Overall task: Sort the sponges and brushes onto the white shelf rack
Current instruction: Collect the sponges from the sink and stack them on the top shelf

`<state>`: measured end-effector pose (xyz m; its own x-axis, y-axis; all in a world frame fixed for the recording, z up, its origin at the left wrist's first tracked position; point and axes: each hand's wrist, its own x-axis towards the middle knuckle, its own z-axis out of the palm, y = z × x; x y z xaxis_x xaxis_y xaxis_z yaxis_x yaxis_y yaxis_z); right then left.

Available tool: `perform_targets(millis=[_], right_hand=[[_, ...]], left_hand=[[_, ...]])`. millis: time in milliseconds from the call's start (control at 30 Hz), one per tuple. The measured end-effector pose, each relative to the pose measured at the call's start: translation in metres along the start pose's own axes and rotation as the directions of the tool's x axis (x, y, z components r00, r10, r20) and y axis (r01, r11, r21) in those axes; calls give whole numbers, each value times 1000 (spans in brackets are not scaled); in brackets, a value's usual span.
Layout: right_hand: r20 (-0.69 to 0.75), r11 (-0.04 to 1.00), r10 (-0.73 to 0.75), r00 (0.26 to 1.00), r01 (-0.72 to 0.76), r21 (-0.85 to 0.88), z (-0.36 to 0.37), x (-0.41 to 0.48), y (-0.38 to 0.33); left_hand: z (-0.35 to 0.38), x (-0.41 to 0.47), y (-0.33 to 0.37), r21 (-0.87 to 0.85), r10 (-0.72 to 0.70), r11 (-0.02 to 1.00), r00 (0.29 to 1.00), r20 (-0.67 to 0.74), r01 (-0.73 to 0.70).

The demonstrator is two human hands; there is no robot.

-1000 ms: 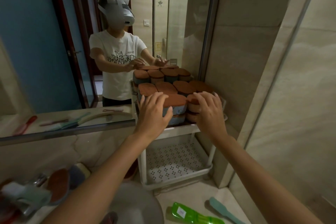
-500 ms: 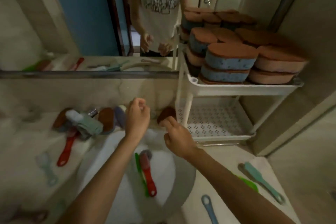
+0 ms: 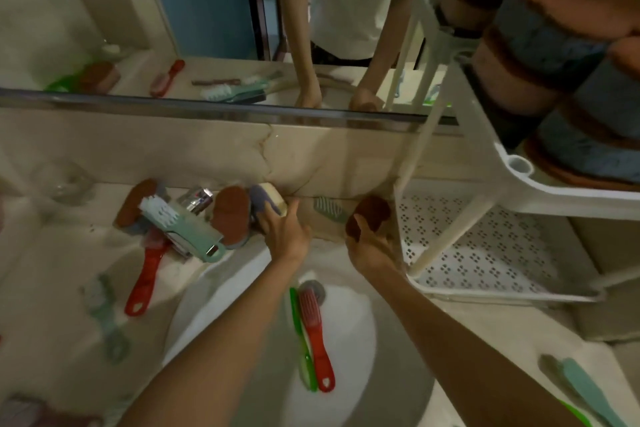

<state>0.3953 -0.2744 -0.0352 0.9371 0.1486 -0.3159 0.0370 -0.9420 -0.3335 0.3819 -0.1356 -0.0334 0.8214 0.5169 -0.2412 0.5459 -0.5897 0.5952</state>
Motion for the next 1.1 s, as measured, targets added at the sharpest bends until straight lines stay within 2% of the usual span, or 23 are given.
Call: perform_targets(millis=[100,233,433,567,667,733,833,967,1100], right_hand=[[-68,998,59,996,-60,-9,6,10,-6],[-65,989,145,987,-142,39,13,27,-14],[-93,979,202,975,-203,4,10,31,-14],[-235,994,109,966,-111,6,6,11,-14],[-370,996,16,929,18,87,-1,-8,-19],[-415,988,-44,909,102,119,-12,-22,-24],[-456,977,-144,878,200,78,-38,-42,-32],[-602,946,-228,765,321,50,-79,-70,-47],[-743,918,-264,615,396,3,-128,-103,-66]], left_hand=[[3,22,-4,23,-45,999,999,25,45],[5,39,-5,51,-82,995,995,52,80],[2,37,0,58,-80,995,992,-98,86],[-7,29,1,10,-33,999,987,-157,35],[-25,5,18,-182,-36,983,971,-238,-8],[-40,-15,33,-349,-42,936,963,-268,-57],[-65,-47,49,-564,-7,811,962,-273,-154],[-99,-81,70,-750,-27,626,954,-297,-216],[-145,-105,96,-839,47,432,938,-344,-330]])
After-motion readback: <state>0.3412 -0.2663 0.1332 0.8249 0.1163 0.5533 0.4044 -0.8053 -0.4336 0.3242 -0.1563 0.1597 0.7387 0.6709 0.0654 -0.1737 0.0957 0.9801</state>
